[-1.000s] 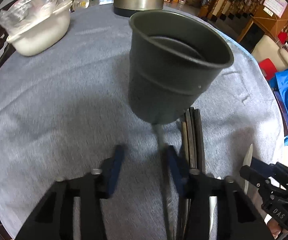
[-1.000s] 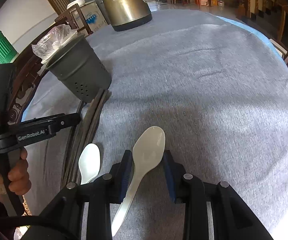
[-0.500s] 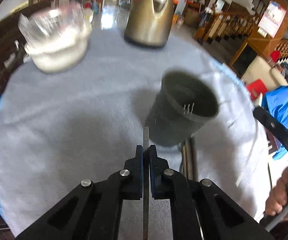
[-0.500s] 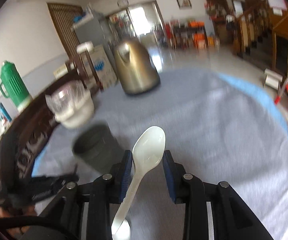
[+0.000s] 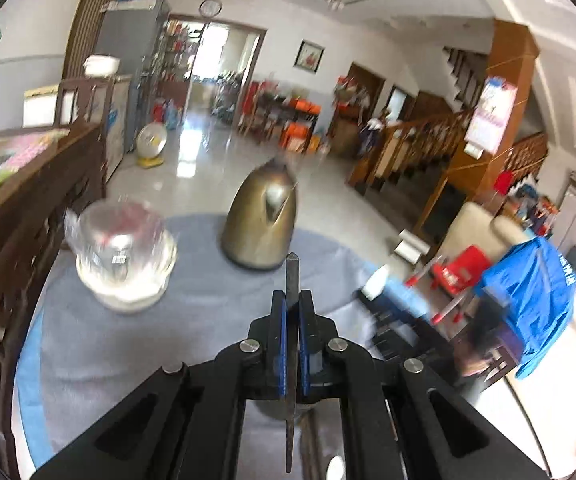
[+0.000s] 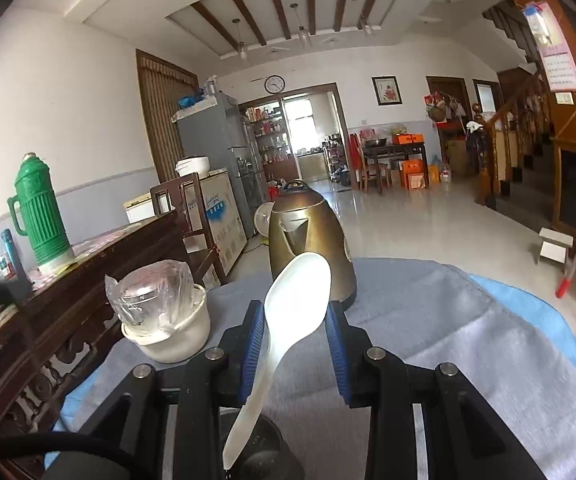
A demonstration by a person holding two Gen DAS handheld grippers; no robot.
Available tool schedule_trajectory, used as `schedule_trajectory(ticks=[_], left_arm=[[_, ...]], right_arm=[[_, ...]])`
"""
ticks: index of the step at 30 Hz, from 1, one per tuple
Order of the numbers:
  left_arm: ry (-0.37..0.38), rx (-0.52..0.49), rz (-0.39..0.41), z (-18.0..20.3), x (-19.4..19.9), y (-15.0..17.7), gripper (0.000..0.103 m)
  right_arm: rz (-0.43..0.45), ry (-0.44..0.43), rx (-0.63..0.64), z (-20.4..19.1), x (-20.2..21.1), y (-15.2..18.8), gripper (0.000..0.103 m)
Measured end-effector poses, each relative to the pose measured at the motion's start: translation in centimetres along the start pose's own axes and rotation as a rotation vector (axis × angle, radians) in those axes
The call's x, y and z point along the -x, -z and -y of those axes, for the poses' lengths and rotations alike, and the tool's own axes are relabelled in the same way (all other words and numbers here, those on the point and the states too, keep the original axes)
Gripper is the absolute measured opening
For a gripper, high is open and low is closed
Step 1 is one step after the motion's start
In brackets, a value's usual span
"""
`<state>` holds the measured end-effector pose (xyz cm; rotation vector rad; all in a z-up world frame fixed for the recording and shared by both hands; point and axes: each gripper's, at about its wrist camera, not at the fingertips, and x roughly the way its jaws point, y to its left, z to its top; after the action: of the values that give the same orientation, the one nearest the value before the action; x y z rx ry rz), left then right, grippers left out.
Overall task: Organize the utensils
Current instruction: 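Lower the spoon into the grey holder with the right tool while the left tool drops the chopstick in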
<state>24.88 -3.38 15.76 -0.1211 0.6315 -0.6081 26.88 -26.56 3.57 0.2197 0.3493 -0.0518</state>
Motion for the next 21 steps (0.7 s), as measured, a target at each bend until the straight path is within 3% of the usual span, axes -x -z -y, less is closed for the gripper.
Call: schedule_trajectory(ticks=[3,6,12,16,21], left_arm=[[0.008,-0.010,0.065,0.9,0.8,-1.6,0.006],[-0.036,-0.016,0.146,1.3,0.4,-2.7,0.006],[-0.071,0.017,0.262,1.1,-2.6,-1.6,0.006],[-0.072,0.040,0.206,0.1,-6.0,0.4,0.006],[-0.095,0.058,0.049,-1.5,-9.4,3.3,0.006]], right_arm=[[-0.008,0.013,0.033,-0.6,-1.2,0.7,0.033],[-0.029,0.013,0.059,-0.7,-2.0,1.9,0.033],[-0.055,0.025,0.093,0.3,-2.3,3.6,0.033],[-0.065,-0.001,0.118,0.4,-1.9,3.9,0.034],[-0.125,-0.049,0.114,0.8,-1.6,4.4,0.036]])
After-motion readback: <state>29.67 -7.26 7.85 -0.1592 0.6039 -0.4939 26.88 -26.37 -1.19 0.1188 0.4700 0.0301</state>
